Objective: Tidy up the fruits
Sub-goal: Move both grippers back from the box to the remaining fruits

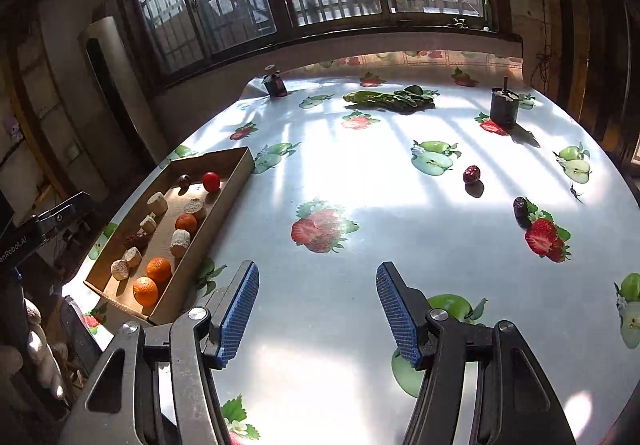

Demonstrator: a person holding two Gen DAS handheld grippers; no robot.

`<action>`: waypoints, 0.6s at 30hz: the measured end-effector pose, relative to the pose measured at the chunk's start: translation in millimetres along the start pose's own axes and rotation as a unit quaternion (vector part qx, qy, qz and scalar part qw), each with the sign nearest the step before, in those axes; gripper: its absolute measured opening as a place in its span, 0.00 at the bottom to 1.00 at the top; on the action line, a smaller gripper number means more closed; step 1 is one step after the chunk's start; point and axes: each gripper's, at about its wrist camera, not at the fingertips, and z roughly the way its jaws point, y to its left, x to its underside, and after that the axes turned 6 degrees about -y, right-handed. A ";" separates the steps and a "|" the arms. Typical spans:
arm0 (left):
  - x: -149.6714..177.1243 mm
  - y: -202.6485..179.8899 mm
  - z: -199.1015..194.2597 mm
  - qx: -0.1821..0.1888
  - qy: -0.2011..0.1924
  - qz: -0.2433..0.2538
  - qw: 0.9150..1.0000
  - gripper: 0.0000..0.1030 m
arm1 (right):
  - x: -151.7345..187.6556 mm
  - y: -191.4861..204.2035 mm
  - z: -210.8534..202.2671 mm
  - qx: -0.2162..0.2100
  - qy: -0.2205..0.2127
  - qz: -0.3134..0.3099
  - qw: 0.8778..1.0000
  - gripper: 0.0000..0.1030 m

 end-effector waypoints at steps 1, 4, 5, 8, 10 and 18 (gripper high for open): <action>0.8 -9.0 -0.5 0.010 0.001 0.008 1.000 0.62 | 1.2 -7.9 -2.8 0.004 0.002 0.006 1.000 0.64; 1.3 -34.5 -2.1 0.037 0.010 0.027 0.999 0.62 | 2.8 -31.6 -14.8 0.028 -0.002 0.011 1.000 0.64; 0.1 -41.5 -3.9 0.046 0.012 0.031 0.998 0.62 | 1.8 -40.1 -19.9 0.040 -0.005 0.009 0.999 0.64; -2.9 -61.3 -11.6 0.064 0.013 0.053 0.996 0.69 | -7.5 -78.3 -40.9 0.087 -0.027 0.015 0.996 0.64; -3.0 -70.6 -11.5 0.062 0.007 0.065 0.996 0.80 | -18.0 -112.4 -51.0 0.125 -0.036 0.034 0.991 0.64; 8.2 -104.4 37.9 0.102 0.072 0.067 0.990 0.80 | -46.4 -179.5 -37.0 0.145 -0.031 0.100 0.984 0.63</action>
